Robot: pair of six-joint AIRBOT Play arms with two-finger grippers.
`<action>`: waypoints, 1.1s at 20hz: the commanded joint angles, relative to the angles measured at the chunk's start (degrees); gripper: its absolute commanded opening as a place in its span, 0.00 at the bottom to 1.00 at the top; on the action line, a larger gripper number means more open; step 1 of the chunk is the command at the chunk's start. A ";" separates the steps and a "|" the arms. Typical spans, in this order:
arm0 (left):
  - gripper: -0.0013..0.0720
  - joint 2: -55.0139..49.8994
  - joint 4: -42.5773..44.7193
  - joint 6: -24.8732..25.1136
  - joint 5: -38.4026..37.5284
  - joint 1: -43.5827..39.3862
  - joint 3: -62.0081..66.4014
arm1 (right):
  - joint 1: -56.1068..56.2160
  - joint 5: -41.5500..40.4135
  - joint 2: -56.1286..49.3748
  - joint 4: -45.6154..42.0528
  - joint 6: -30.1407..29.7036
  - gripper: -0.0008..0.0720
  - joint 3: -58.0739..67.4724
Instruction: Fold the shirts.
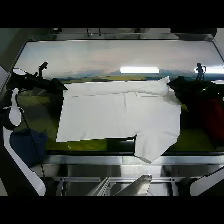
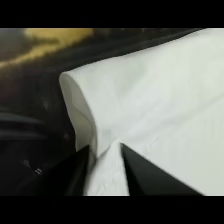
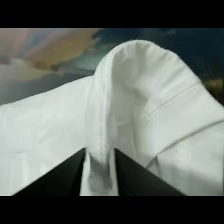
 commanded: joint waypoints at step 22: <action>0.48 39.28 21.35 -6.97 2.62 5.09 -62.01 | -4.85 15.37 52.43 -17.14 10.38 0.03 -37.13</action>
